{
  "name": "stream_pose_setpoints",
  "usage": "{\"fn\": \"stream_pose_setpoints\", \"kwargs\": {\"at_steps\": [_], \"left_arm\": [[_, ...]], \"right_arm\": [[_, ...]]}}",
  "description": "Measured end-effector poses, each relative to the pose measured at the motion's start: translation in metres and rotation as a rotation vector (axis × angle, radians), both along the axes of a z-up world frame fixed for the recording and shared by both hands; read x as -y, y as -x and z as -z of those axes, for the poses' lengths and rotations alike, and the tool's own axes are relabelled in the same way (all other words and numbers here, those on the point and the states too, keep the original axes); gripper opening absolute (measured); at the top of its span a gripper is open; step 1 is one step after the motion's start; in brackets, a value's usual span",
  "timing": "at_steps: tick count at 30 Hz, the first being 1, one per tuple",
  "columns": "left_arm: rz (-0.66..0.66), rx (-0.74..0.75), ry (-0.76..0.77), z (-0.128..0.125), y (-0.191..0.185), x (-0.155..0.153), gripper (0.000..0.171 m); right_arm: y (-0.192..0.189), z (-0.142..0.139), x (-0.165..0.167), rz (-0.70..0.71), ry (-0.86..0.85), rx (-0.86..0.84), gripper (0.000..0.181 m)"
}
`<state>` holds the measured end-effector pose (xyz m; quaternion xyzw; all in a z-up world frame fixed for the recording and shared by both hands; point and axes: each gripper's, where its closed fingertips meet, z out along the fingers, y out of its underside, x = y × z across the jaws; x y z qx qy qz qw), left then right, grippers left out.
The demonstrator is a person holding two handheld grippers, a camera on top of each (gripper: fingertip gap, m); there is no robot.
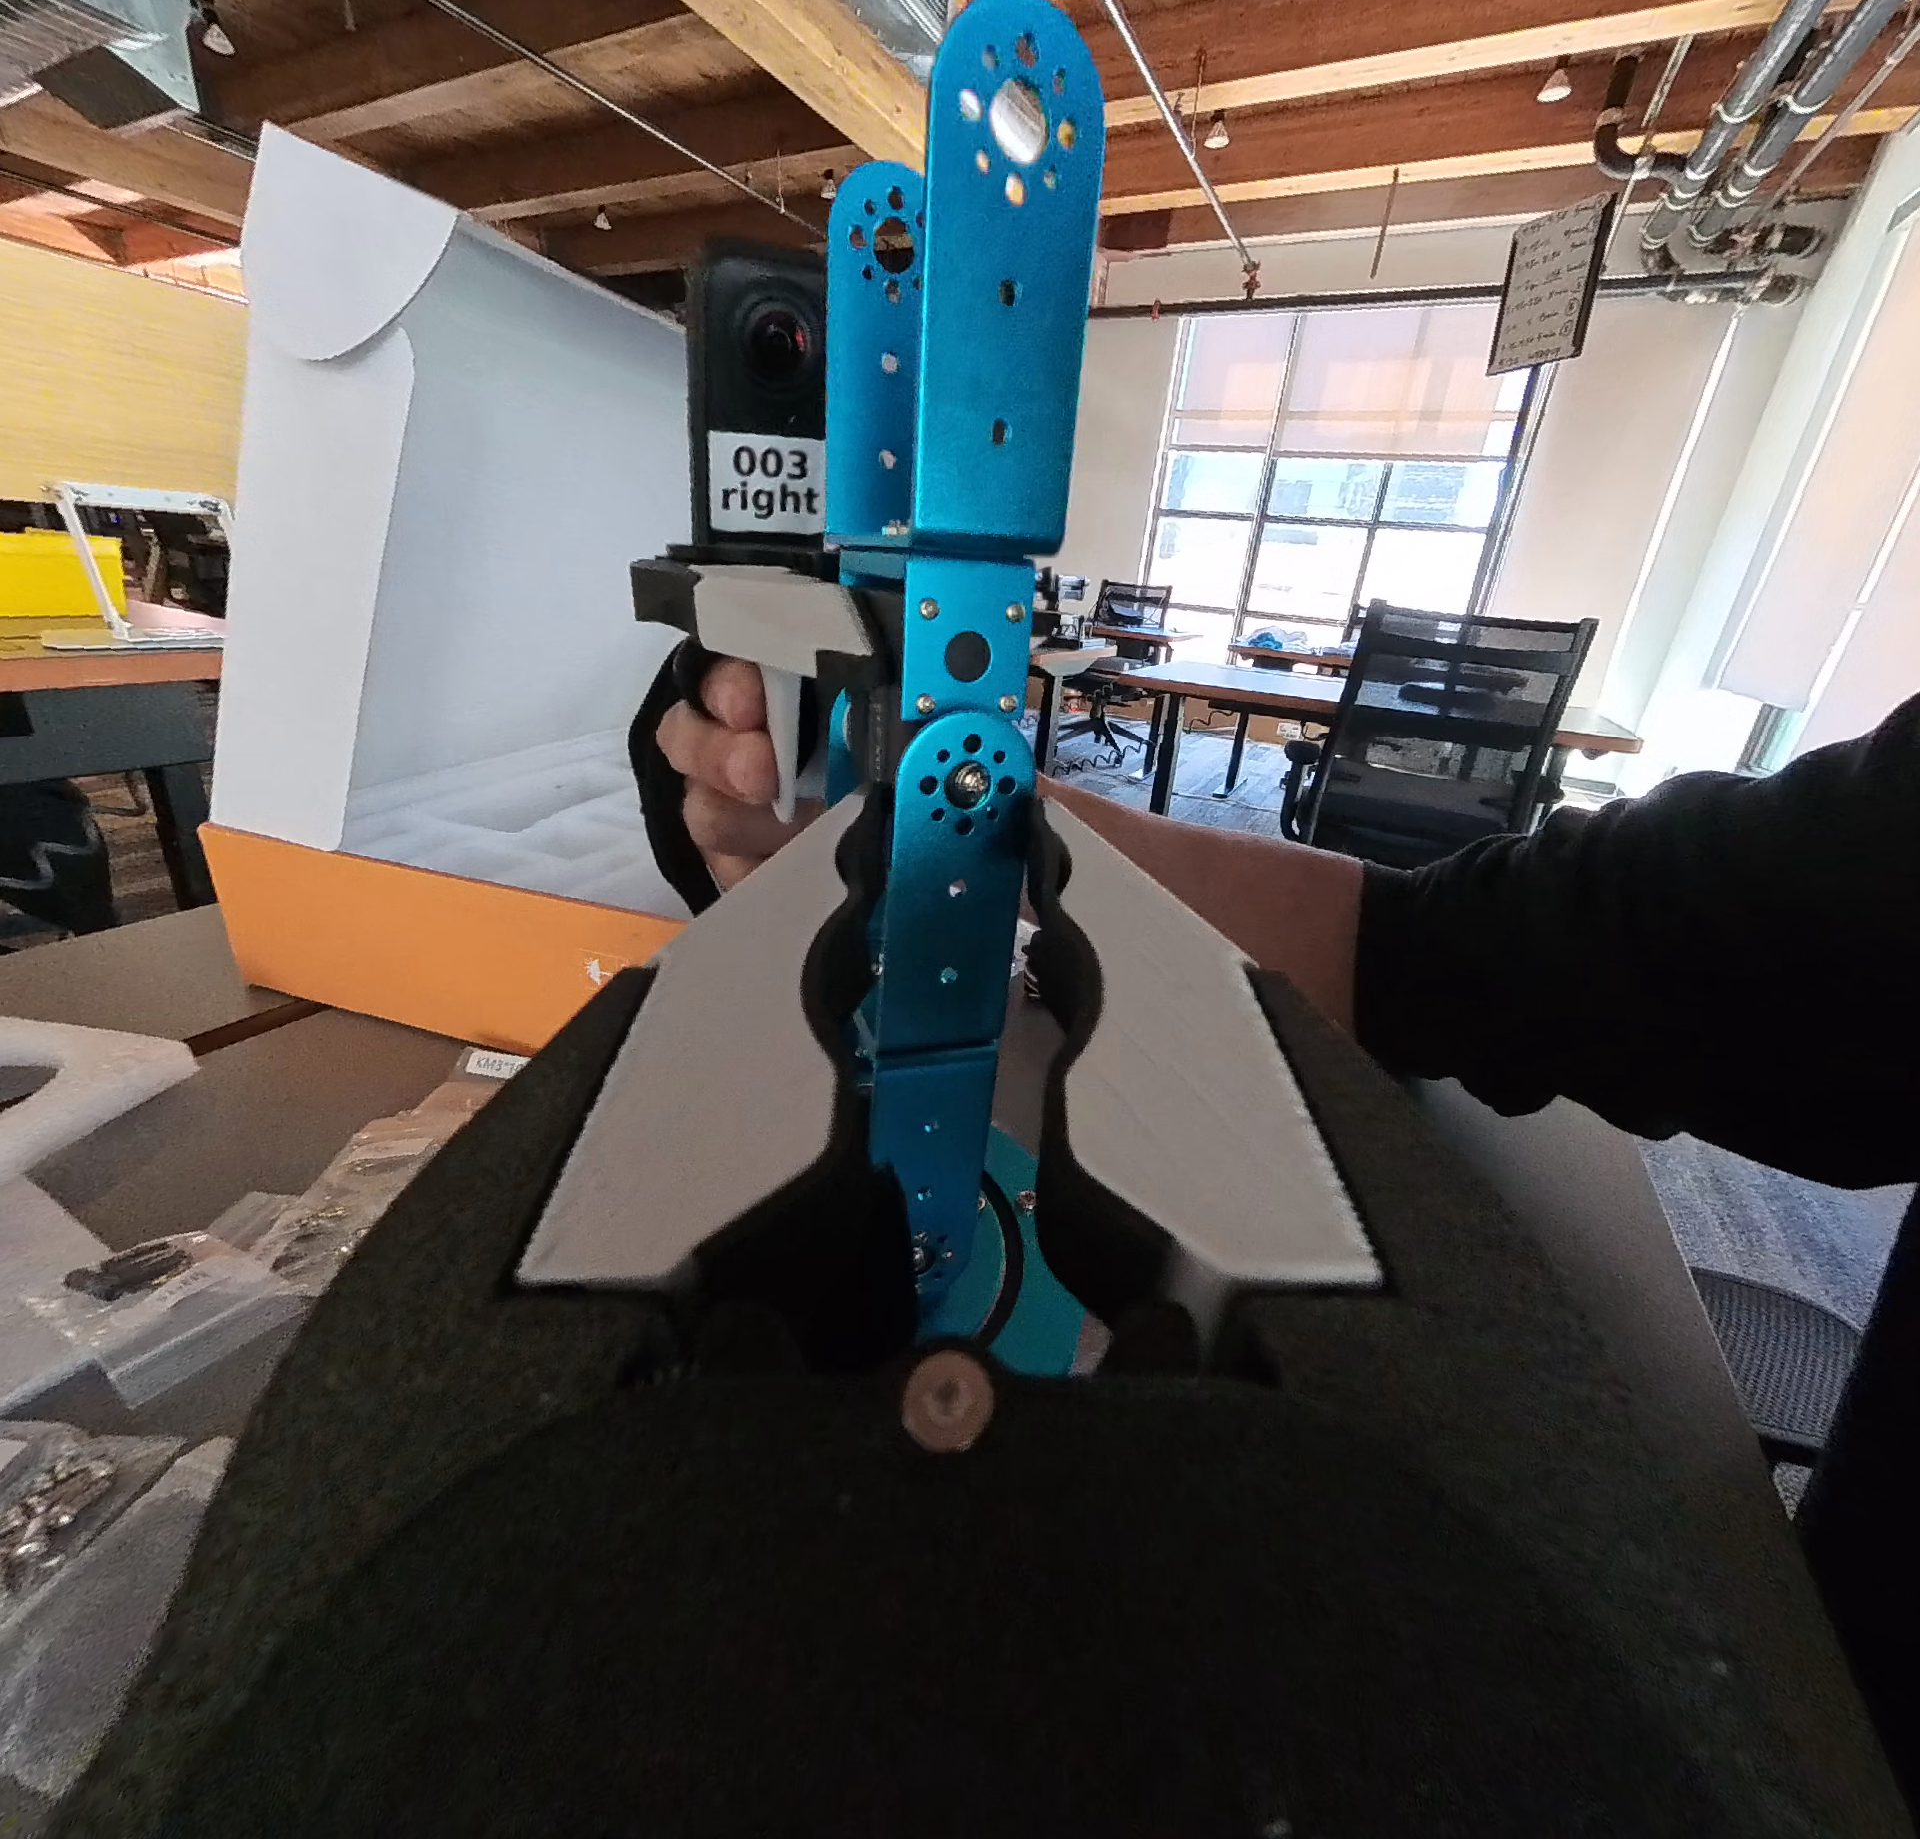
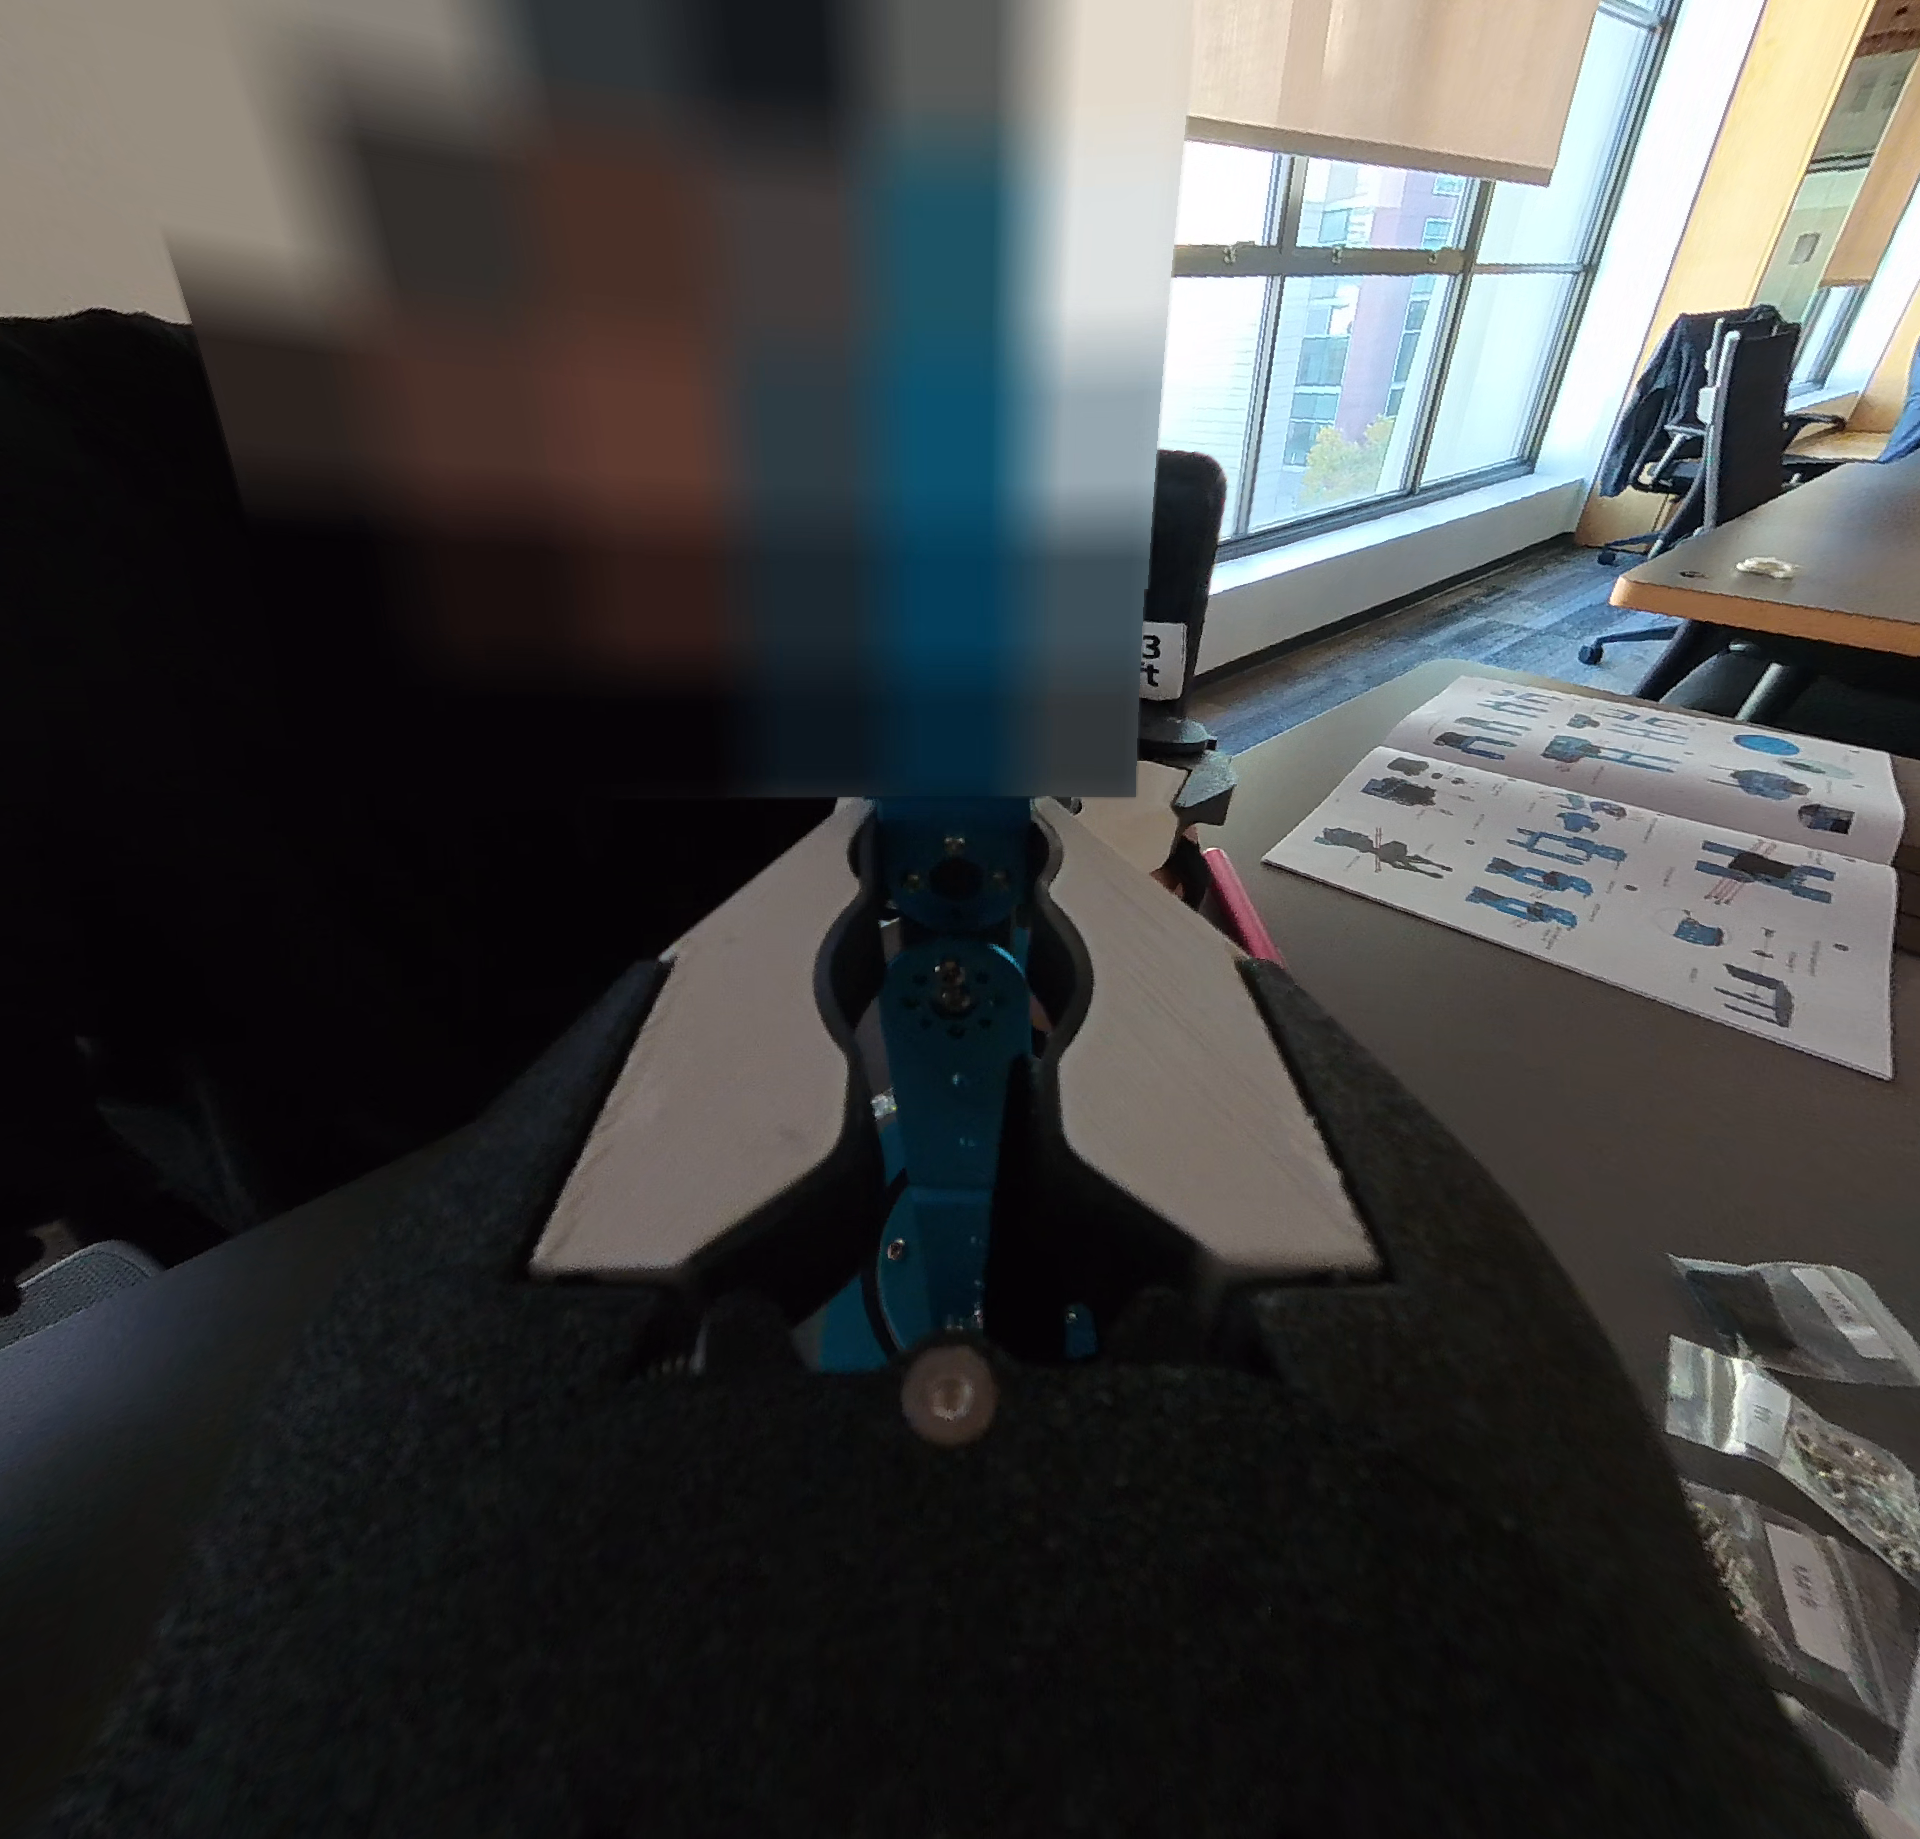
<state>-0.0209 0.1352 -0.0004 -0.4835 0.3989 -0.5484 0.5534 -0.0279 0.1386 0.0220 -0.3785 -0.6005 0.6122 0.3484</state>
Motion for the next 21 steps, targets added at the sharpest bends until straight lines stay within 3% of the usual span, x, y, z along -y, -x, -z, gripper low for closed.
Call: {"fn": "stream_pose_setpoints", "kwargs": {"at_steps": [21], "left_arm": [[-0.071, -0.015, -0.058, 0.0076, 0.0045, 0.0004, 0.031]], "right_arm": [[0.0015, -0.0002, -0.0009, 0.016, 0.007, 0.021, 0.021]]}}
